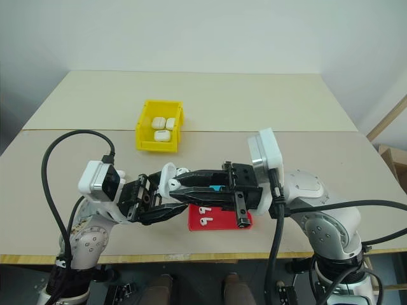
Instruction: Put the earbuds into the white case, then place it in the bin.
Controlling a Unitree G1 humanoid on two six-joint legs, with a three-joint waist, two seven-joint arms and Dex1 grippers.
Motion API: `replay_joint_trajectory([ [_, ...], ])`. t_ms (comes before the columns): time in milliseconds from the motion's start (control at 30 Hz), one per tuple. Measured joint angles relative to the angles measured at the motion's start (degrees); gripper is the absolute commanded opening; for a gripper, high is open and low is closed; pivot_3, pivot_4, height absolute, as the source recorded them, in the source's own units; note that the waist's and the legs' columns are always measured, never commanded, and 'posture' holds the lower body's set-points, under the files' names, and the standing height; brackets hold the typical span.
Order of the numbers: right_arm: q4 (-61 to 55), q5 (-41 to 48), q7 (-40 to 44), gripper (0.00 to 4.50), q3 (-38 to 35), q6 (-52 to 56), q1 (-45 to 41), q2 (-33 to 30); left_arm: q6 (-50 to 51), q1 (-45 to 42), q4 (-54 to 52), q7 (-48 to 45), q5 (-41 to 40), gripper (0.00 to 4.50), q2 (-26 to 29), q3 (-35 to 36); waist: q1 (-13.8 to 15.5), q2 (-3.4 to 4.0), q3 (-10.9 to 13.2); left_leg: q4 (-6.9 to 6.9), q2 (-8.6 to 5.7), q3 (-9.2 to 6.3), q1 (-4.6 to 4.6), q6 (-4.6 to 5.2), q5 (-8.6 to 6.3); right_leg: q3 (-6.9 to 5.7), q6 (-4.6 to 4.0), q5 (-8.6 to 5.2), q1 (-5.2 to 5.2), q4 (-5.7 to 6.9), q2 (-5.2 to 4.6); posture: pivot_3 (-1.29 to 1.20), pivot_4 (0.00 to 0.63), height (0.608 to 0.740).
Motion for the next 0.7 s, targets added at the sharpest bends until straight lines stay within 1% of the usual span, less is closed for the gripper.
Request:
replay_joint_trajectory([
  [233,0.0,-0.9,0.1,0.91,0.4,-1.2,0.4,-0.4,0.0,0.0,0.0,-0.5,0.4,2.80,0.1,0.0,0.0,0.00,0.0,0.00,0.00,0.00,0.00,0.00,0.00,0.00,0.00,0.00,0.00,0.00,0.00,0.00,0.150,0.740],
  [700,-0.1,-0.2,0.2,0.91,0.6,-1.3,0.6,-3.2,-0.1,0.0,0.1,-1.1,1.6,2.80,0.1,0.0,0.0,0.00,0.0,0.00,0.00,0.00,0.00,0.00,0.00,0.00,0.00,0.00,0.00,0.00,0.00,0.00,0.150,0.740],
])
